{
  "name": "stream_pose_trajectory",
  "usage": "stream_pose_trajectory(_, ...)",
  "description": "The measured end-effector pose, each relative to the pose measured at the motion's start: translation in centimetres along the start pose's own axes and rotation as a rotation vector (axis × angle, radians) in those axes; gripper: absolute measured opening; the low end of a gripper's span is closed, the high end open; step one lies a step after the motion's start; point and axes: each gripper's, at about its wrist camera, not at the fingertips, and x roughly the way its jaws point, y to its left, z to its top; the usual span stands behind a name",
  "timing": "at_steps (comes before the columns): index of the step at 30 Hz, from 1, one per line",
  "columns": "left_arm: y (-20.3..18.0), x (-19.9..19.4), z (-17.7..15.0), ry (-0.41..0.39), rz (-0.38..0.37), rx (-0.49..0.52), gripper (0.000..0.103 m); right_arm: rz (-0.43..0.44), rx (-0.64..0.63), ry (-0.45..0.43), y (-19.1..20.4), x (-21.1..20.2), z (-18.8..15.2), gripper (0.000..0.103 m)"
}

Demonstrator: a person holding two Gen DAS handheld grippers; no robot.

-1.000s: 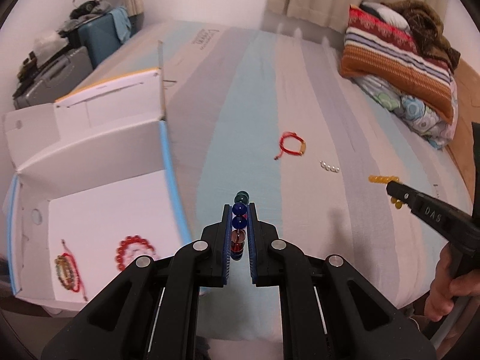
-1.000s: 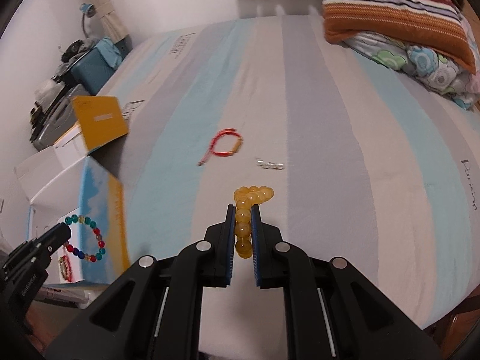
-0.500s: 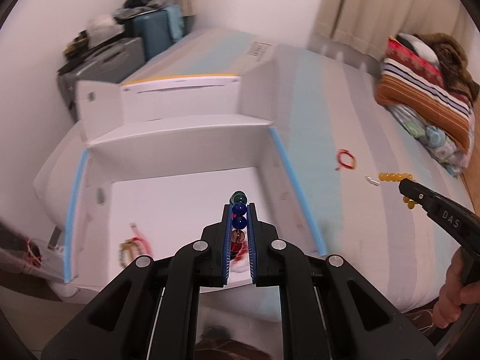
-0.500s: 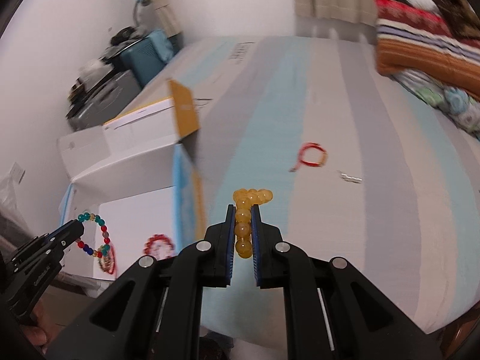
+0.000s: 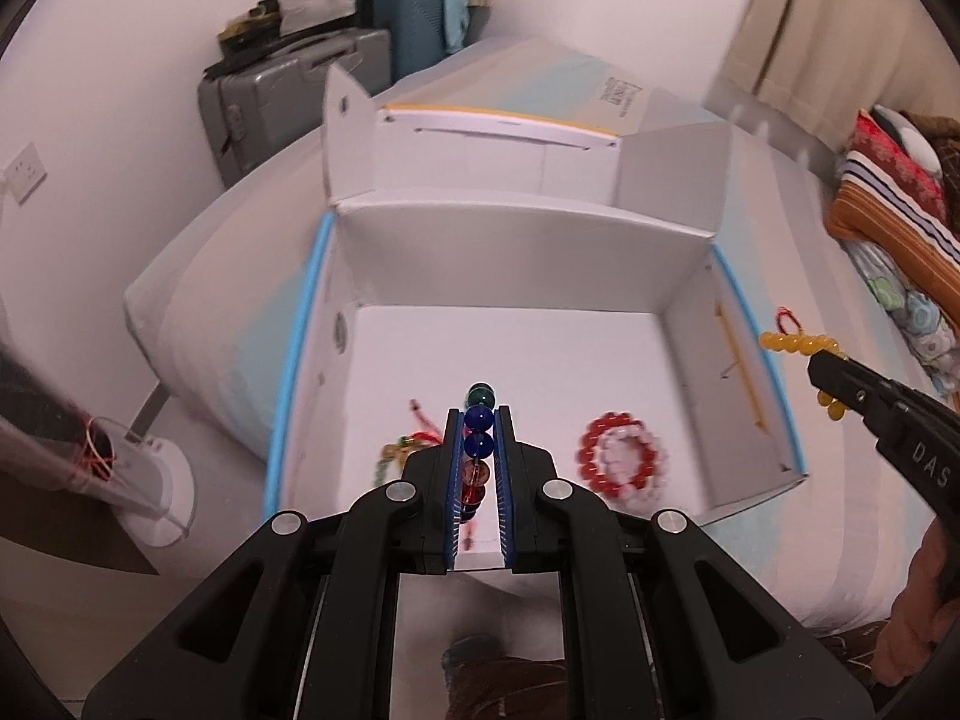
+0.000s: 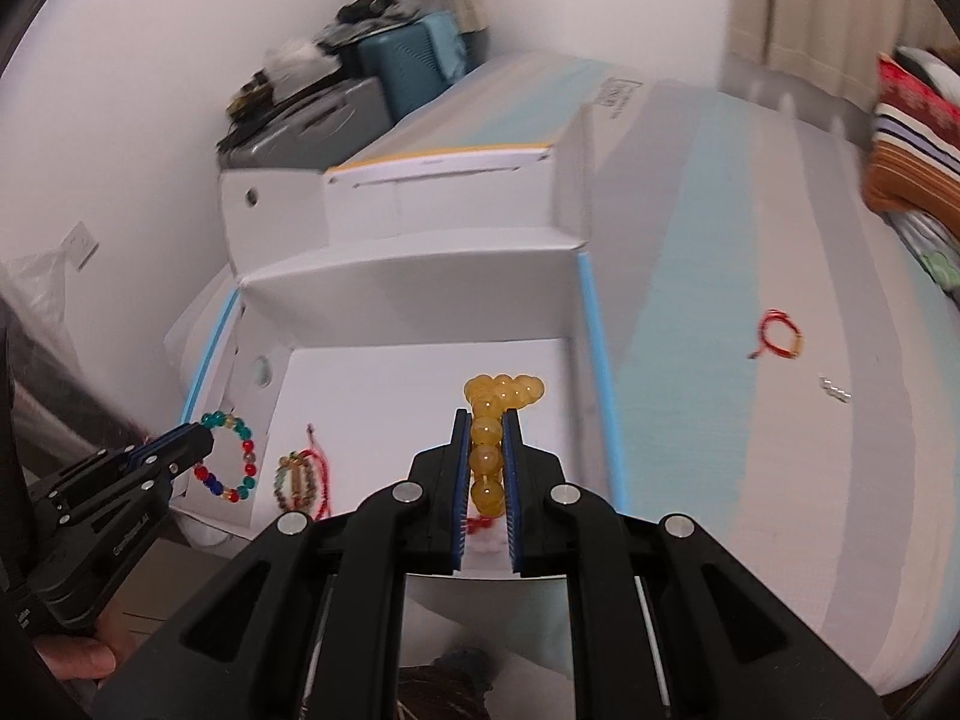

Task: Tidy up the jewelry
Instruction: 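Carry both held bracelets over the open white box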

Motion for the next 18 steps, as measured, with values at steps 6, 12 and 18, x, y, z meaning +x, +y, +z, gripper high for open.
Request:
stream_pose_trajectory(6, 1.6, 1.5, -0.2, 0.026, 0.028, -0.004, 0.009, -0.001, -0.015, 0.063, 2.1, 3.3, -0.7, 0.009)
stream_pose_trajectory(12, 2.4, 3.7, -0.6, 0.062, 0.063, -0.007, 0.009, -0.002, -0.021, 0.126, 2.7, 6.3, -1.4, 0.009)
stream_pose_trajectory(18, 2.7, 5.9, -0.9, 0.102, 0.1, 0.002, 0.009, 0.001, -0.033, 0.17, 3.1, 8.5, -2.0, 0.009)
